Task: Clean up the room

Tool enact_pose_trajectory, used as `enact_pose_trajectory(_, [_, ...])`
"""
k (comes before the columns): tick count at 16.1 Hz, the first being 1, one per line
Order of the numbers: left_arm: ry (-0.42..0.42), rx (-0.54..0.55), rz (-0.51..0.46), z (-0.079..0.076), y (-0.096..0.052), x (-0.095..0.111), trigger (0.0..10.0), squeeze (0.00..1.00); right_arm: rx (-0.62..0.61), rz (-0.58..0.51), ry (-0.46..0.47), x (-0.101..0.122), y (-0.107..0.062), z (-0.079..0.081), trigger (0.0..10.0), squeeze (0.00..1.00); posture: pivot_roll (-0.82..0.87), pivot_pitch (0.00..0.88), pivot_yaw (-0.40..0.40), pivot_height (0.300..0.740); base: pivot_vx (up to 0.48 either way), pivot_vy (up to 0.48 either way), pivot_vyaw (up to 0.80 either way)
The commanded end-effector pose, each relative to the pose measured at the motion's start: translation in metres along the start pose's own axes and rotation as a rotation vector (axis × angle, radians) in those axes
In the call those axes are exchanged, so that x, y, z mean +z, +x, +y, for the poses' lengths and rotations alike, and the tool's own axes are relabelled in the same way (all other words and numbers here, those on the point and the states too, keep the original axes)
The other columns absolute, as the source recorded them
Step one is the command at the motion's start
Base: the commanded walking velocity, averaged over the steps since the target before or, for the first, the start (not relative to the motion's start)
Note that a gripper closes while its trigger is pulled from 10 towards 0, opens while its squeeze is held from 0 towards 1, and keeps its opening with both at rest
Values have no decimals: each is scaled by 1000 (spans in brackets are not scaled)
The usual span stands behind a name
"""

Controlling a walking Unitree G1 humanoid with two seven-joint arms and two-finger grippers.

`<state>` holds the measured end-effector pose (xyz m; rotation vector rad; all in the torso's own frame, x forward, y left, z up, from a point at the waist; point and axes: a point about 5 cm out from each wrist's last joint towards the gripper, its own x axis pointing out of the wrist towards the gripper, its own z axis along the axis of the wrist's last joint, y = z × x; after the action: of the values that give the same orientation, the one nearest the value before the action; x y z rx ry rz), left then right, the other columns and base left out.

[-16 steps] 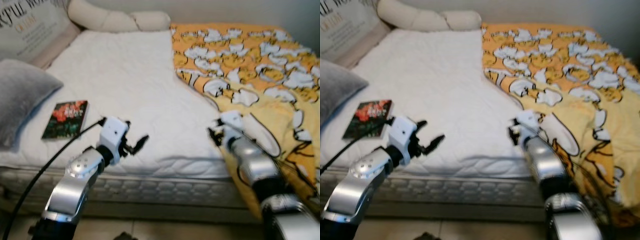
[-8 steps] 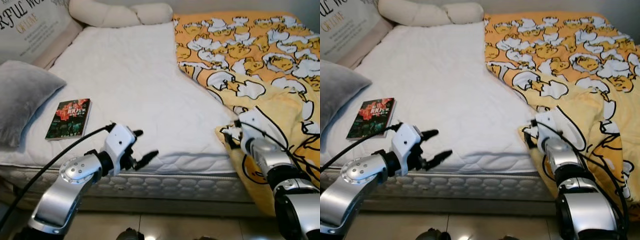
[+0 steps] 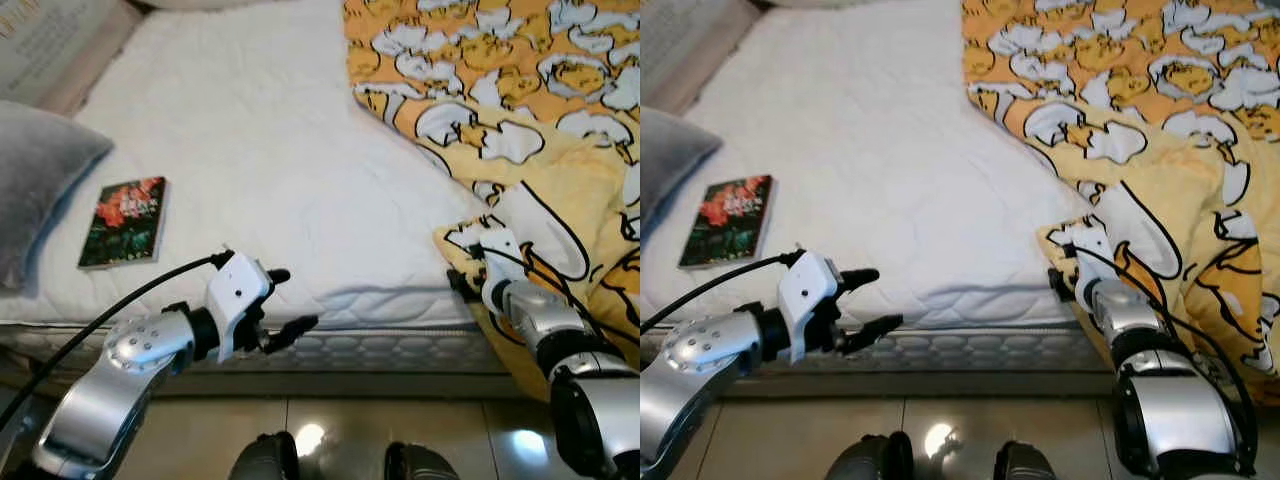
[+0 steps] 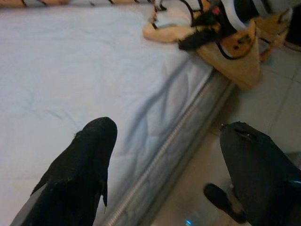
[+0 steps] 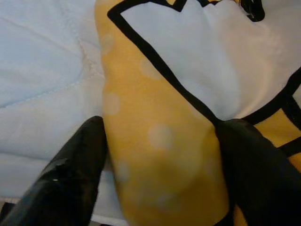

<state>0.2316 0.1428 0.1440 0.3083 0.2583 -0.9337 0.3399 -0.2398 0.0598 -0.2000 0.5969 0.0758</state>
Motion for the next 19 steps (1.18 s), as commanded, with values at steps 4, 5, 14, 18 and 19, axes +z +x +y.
enact_pose_trajectory(4, [5, 3, 11, 0, -1, 0, 10000, 0, 21, -25, -52, 10, 1, 2, 0, 0, 41, 213, 81, 740, 0, 0, 0])
enact_pose_trajectory(5, [3, 7, 7, 0, 1, 1, 10000, 0, 27, -20, -67, 9, 1, 2, 0, 0, 33, 205, 75, 740, 0, 0, 0])
enact_pose_trajectory(14, [8, -26, 25, -3, 9, -4, 10000, 0, 22, 6, -72, -1, -2, -5, 0, 0, 4, 166, 68, 740, 0, 0, 0])
enact_pose_trajectory(18, [11, -23, 15, -2, 14, -3, 10000, 0, 25, 1, -55, -1, -2, -6, 0, 0, -1, 139, 64, 740, 0, 0, 0])
enact_pose_trajectory(19, [10, -20, 10, -1, 15, -2, 10000, 0, 28, 1, -50, -3, -2, -6, 0, 0, 1, 124, 65, 740, 0, 0, 0])
